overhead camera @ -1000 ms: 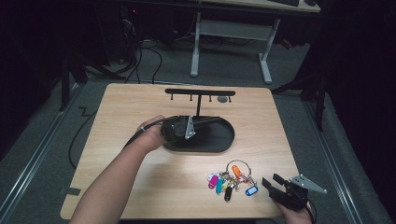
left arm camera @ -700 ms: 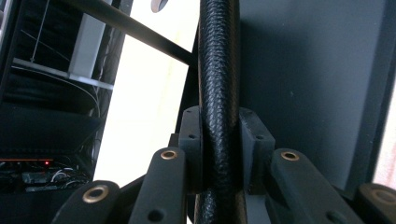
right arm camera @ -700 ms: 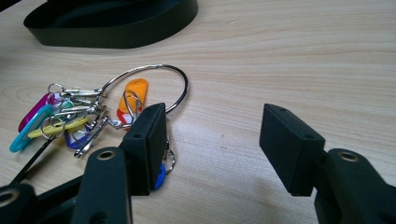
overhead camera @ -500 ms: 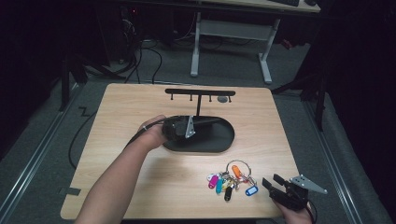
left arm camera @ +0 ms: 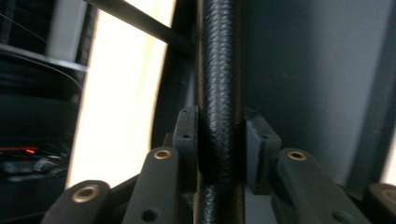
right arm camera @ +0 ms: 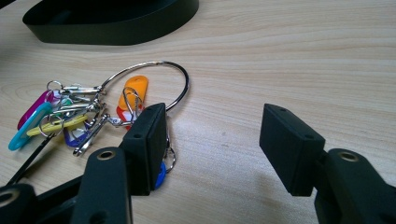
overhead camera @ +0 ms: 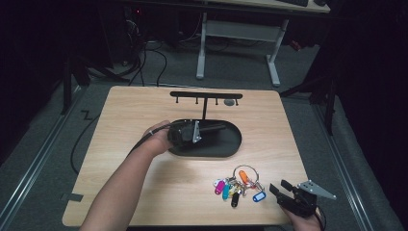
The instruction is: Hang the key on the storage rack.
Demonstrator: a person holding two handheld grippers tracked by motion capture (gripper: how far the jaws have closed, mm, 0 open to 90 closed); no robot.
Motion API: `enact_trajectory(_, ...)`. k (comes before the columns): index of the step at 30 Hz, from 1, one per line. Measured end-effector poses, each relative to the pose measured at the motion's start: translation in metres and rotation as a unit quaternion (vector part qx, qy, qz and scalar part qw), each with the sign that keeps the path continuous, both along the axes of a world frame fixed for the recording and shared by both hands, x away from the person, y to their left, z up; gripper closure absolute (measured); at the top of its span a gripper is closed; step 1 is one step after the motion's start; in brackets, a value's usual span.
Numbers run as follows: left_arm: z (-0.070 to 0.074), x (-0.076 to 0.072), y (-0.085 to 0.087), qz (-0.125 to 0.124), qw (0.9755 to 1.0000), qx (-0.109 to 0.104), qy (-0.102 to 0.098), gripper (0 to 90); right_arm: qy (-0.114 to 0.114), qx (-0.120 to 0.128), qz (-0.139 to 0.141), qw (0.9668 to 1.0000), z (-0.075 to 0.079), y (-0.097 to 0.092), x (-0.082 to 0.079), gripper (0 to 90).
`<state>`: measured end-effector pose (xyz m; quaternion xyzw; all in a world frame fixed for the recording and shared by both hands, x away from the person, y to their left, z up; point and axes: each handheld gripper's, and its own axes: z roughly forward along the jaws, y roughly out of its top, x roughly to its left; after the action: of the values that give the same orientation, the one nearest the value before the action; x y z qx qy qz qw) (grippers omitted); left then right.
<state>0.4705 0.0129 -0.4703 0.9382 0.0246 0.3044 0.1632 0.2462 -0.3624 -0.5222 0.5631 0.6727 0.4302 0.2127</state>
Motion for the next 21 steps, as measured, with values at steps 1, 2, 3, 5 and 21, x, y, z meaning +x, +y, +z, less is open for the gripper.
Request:
enact_trajectory(1,0.0,0.0,0.0,0.0,1.0,0.0,0.0,67.2,0.0,0.0,0.0,1.0,0.0,0.0,0.0,41.8)
enact_trajectory(2,-0.001,-0.001,0.0,0.003,1.0,-0.001,0.003,67.2,0.0,0.0,0.0,1.0,0.0,0.0,0.0,41.8)
enact_trajectory(3,-0.001,-0.002,-0.001,0.008,0.9999,-0.006,0.011,66.0,0.0,-0.001,0.001,1.0,0.0,0.0,0.0,41.7)
enact_trajectory(5,-0.002,-0.004,0.0,0.015,0.9996,-0.014,0.019,61.4,0.0,-0.001,0.001,1.0,0.0,0.0,0.0,41.7)
enact_trajectory(21,0.012,-0.022,0.027,0.055,0.9949,-0.074,0.042,59.4,-0.005,-0.003,0.008,1.0,0.003,0.003,0.002,41.7)
